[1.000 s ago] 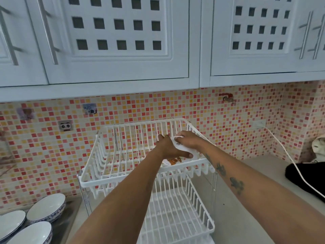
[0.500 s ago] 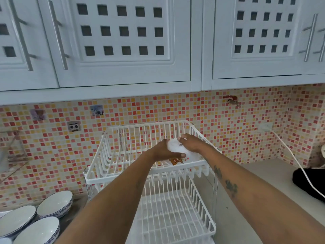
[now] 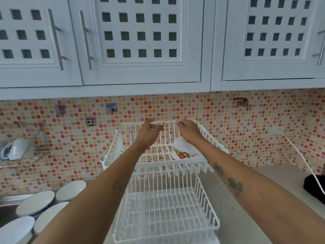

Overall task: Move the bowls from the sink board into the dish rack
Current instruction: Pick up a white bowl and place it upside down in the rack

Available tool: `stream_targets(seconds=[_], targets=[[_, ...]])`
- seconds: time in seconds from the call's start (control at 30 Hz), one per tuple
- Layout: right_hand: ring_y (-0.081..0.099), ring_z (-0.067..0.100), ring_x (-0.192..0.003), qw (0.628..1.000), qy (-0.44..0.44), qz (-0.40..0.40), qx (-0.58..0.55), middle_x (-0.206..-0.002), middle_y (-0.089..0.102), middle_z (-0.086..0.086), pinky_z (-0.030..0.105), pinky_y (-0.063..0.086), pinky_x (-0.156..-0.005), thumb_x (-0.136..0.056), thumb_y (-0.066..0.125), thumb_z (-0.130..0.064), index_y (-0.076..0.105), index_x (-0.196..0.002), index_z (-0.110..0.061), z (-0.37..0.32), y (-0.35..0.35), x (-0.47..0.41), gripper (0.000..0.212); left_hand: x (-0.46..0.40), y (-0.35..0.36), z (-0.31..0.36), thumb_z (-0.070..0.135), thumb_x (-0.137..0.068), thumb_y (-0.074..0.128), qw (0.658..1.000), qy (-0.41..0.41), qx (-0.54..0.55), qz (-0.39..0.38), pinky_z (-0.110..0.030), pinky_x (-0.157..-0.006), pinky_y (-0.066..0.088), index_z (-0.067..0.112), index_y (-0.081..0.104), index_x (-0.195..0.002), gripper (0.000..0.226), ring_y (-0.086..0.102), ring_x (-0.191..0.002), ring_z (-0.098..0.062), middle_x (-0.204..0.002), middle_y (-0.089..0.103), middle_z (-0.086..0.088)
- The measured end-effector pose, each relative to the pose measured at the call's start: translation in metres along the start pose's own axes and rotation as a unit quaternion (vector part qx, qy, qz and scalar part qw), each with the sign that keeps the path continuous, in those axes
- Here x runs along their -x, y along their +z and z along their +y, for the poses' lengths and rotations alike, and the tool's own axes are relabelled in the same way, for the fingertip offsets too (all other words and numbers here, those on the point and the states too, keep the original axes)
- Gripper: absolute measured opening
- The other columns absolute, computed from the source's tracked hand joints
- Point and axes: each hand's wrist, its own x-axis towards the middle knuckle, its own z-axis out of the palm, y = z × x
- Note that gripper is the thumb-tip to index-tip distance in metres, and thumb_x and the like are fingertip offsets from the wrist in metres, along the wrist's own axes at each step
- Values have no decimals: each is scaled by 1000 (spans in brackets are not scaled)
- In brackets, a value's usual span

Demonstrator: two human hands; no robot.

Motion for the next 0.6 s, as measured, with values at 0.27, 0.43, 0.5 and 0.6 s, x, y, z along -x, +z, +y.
stream_targets(seconds=[0.27,0.43,0.5,0.6], targets=[[57,27,-69,990,-67,-33,-117,-82,63,25,35,46,-72,-97,40,-28,59,-88,9,-82,50,25,42,24,-63,-18,36,-102,46,984,-10,114,133,-38,-86,54,8,52,-131,40,67,-103,-24,-114,68,-10],[55,28,-68,979,-120,-81,-146,-101,65,31,33,42,-63,-96,41,-26,61,-103,11,-139,104,46,43,38,-125,-41,25,-104,40,974,-35,91,204,-26,-77,46,2,62,-118,35,61,-96,-20,-108,67,-11],[62,34,-74,971,-140,-107,-163,-95,66,30,39,49,-68,-96,41,-25,61,-101,13,-162,129,56,43,46,-154,-51,24,-104,38,969,-48,77,230,-28,-78,45,2,62,-116,35,59,-94,-19,-105,66,-9],[53,20,-59,960,-152,-153,-176,-72,59,12,34,45,-62,-98,41,-28,65,-104,8,-189,167,73,43,61,-198,-67,28,-105,33,960,-59,67,267,-30,-76,45,8,57,-113,33,59,-95,-21,-104,65,-9]])
